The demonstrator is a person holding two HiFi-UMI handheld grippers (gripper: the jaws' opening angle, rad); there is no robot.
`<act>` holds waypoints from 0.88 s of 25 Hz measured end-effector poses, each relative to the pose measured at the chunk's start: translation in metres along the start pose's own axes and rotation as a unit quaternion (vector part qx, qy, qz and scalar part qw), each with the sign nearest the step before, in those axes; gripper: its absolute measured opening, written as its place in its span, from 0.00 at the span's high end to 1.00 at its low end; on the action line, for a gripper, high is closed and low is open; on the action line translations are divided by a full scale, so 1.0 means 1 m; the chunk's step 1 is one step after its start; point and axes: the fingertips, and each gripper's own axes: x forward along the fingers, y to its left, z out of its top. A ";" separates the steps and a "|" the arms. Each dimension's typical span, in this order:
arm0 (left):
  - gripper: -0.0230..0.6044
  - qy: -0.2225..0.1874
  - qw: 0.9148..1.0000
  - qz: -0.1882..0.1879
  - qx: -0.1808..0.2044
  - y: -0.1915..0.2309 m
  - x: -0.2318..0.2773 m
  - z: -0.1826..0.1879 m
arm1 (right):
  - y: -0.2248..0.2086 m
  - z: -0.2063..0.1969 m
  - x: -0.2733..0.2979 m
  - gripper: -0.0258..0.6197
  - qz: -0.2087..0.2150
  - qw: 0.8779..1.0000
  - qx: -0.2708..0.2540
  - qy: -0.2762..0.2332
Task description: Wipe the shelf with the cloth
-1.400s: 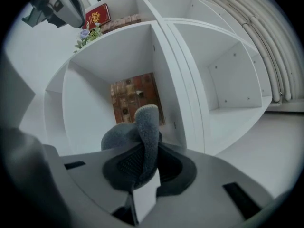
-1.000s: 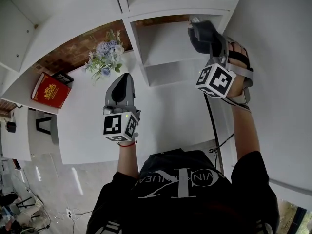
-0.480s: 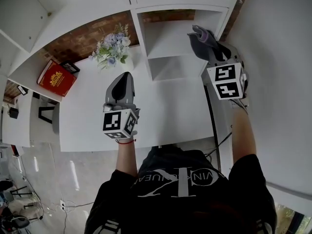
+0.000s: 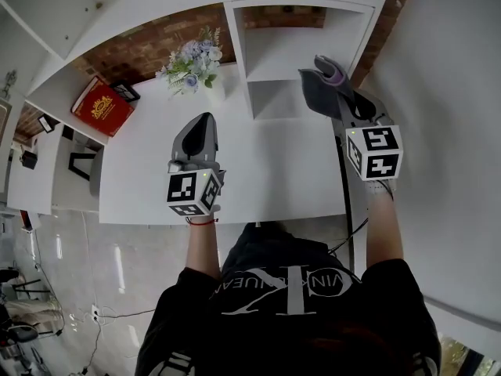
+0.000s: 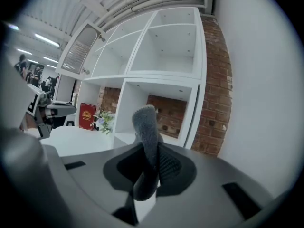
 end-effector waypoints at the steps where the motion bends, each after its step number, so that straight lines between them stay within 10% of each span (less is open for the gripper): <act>1: 0.95 0.000 1.000 0.004 0.001 0.001 -0.002 0.000 | 0.003 -0.004 -0.002 0.87 0.005 1.000 0.008 0.000; 22: 0.94 0.009 0.999 0.041 -0.003 0.010 -0.039 -0.021 | 0.032 -0.048 -0.016 0.87 0.042 0.997 0.065 0.003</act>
